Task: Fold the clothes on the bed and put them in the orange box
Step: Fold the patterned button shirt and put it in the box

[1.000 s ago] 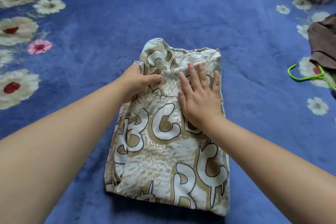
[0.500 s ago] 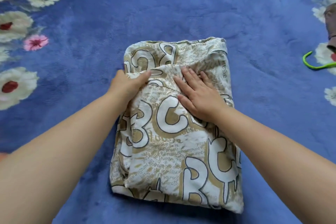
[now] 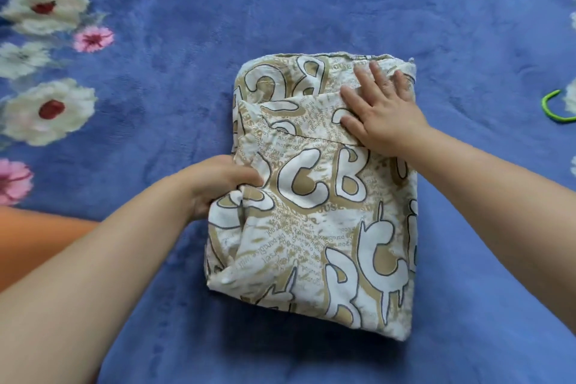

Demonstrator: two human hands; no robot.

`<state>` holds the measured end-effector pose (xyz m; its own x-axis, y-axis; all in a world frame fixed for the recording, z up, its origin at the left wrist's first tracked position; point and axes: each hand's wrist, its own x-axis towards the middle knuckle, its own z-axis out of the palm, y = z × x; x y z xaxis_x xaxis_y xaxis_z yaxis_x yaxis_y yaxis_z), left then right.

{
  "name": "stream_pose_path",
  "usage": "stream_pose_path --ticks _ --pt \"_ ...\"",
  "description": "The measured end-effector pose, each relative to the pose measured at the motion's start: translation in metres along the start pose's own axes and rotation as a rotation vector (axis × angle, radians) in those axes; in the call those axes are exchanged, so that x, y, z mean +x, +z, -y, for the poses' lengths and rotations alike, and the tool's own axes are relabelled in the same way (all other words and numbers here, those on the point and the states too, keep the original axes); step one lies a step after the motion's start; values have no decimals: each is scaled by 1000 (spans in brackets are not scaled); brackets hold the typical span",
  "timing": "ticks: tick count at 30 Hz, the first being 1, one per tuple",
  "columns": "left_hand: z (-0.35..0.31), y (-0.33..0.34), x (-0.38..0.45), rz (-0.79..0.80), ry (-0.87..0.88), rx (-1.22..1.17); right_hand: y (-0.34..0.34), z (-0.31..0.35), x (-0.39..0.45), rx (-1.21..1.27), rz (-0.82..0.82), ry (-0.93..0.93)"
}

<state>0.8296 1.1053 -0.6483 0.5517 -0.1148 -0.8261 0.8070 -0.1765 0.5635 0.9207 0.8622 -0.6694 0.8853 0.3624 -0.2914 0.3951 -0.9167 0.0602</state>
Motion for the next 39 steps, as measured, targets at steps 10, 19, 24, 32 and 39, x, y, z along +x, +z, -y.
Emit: stream_pose_path --ticks 10,19,24,32,39 --pt "42 14 1 -575 221 581 18 16 -2 78 53 36" --pt "103 25 -44 -743 527 296 58 74 -123 435 88 72" --pt "128 35 -63 -659 441 461 68 90 -169 503 -17 -115" --pt "129 42 -74 -610 339 427 93 113 -206 241 -76 -65" --pt "161 40 -70 -556 284 -506 96 121 -204 284 -23 -5"
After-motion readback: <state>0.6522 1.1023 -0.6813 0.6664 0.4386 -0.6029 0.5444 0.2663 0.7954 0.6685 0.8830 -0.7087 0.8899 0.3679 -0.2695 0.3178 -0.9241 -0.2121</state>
